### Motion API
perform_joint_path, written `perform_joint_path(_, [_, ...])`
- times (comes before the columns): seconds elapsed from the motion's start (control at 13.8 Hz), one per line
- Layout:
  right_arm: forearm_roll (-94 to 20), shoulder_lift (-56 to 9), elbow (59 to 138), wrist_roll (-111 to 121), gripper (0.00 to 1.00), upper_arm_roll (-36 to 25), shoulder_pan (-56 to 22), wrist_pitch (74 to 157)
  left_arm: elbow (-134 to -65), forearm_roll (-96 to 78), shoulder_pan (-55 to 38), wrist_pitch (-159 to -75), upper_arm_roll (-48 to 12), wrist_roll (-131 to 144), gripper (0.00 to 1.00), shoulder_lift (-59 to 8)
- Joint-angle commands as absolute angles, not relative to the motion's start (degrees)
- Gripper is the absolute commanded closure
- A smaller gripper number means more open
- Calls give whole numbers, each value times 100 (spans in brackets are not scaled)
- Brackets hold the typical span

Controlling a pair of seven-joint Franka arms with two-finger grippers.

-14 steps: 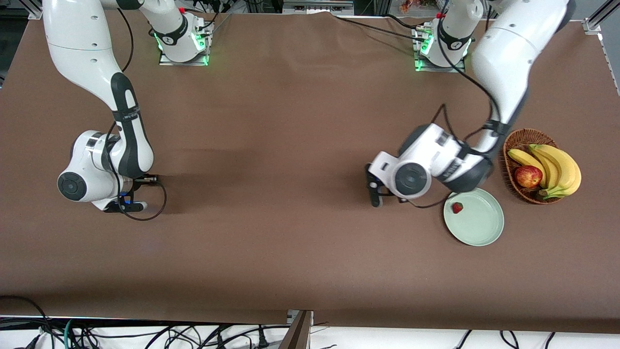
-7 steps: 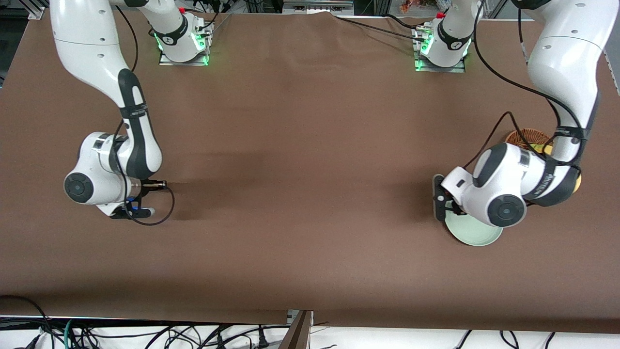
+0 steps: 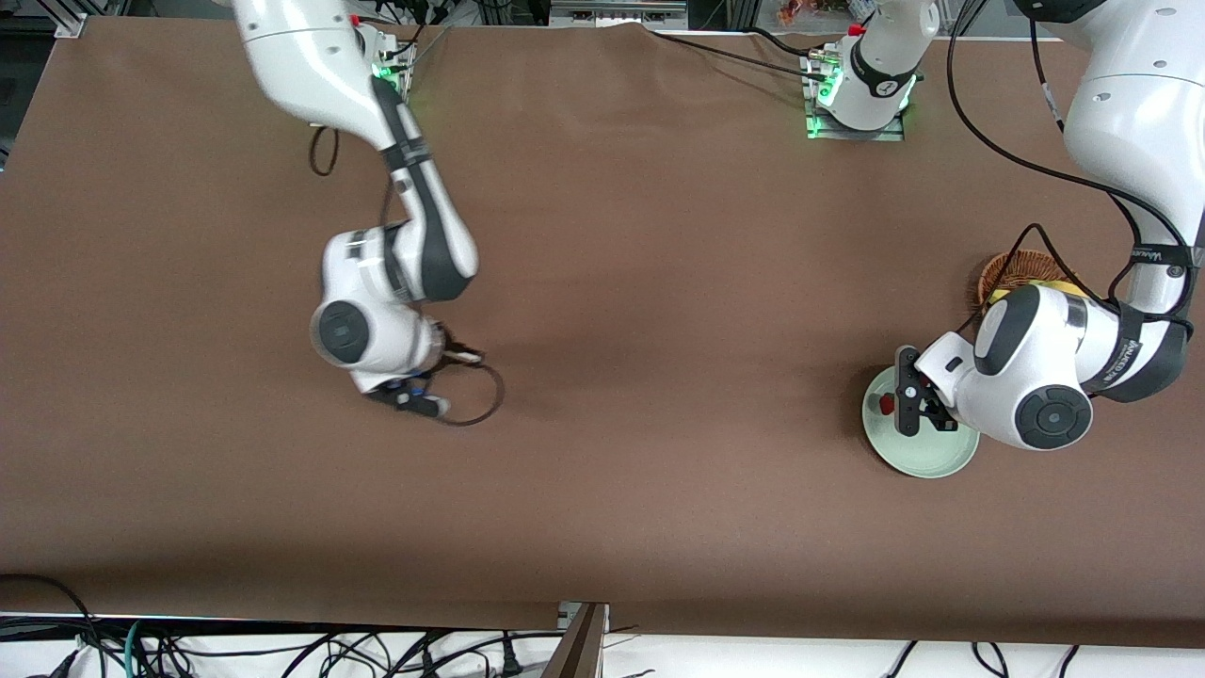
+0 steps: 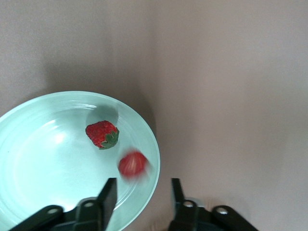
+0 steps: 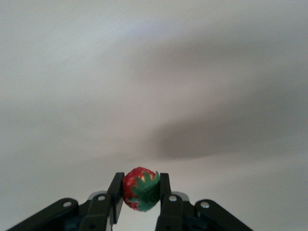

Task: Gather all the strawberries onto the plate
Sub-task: 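Carry the last strawberry to mid-table with the right gripper and release it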

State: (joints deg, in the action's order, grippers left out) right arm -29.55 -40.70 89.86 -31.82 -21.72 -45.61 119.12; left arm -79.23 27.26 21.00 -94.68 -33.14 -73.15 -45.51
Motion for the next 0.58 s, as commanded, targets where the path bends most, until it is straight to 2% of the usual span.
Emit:
perform_joint_path(0.0, [-3216, -4569, 8272, -4539, 75, -2102, -5096, 12399, -7875, 2865, 2057, -9466, -3410, -7418, 0, -4535])
perform_joint_path(0.29, [-3217, -4922, 7928, -5746, 75, -1224, -5247, 13778, -7857, 2768, 2048, -9134, -3699, -6937, 0, -4509])
perform_joint_path(0.51, [-3199, -5097, 7893, -5915, 74, -984, -5475, 14421, -7901, 2760, 2048, -8903, -3876, -6504, 0, -4518])
